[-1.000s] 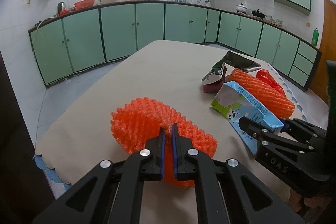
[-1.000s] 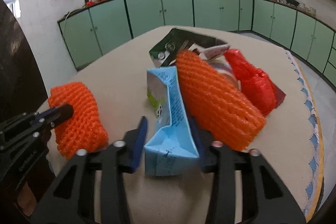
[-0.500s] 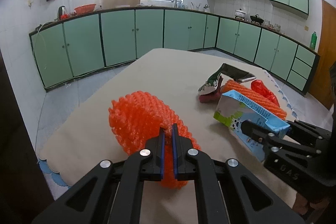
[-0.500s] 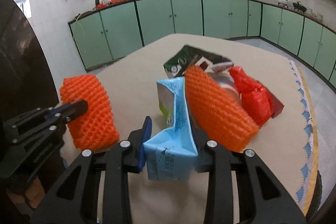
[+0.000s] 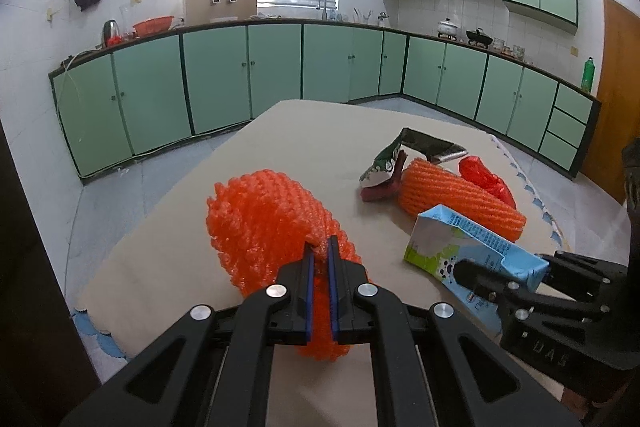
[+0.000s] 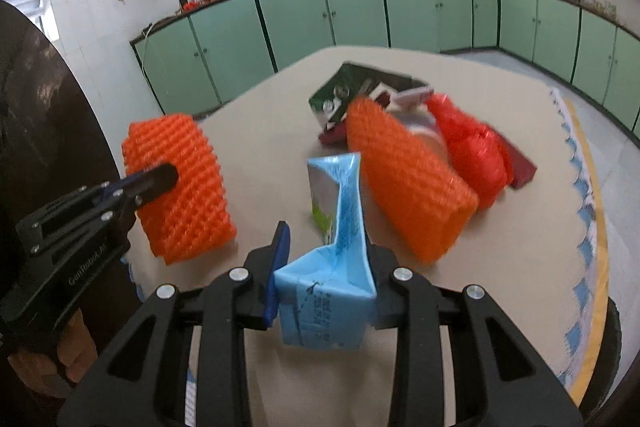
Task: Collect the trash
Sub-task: 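Grasp the blue-and-white milk carton with the right tool and lift it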
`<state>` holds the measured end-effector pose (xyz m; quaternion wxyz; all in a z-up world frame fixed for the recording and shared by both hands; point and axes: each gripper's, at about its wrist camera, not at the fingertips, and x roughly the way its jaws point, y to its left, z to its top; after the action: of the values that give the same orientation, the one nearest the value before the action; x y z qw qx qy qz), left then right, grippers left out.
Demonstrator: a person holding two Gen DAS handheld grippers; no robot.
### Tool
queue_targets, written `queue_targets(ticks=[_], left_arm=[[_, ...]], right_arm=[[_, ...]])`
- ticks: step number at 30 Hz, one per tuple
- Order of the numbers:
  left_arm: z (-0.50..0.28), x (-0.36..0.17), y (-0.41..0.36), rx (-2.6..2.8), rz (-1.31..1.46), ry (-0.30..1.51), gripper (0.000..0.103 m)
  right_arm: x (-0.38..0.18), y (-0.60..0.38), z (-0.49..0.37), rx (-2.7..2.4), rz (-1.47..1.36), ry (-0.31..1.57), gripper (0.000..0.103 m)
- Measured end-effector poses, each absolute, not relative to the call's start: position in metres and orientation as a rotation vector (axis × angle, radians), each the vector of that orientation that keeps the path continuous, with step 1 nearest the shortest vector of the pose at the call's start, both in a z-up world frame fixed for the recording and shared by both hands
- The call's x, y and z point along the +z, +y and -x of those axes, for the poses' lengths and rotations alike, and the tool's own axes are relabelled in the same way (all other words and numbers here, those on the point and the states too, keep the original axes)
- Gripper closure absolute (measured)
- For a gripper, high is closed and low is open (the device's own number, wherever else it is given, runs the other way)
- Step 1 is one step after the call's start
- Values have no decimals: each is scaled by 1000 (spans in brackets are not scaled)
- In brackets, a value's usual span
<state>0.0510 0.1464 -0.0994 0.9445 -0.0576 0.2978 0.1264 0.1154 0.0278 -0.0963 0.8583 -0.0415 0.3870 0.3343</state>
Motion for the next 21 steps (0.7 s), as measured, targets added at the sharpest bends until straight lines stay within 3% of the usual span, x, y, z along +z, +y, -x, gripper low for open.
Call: queue_targets(ticks=[9,14,15,21], left_arm=[[-55,-107,149,258,125,626,97],[-56,-109,150,256,130,631,97],[-57,-109,150,255,131,631,97],[-57,-106,148,243,132,627,97]], right_arm=[[-96,32,-124,687,98,846,61],[-100,34,-129,674,129,874,82],[-101,35,-129,675,137,878,92],[-95,34,-123,678,158,855,97]])
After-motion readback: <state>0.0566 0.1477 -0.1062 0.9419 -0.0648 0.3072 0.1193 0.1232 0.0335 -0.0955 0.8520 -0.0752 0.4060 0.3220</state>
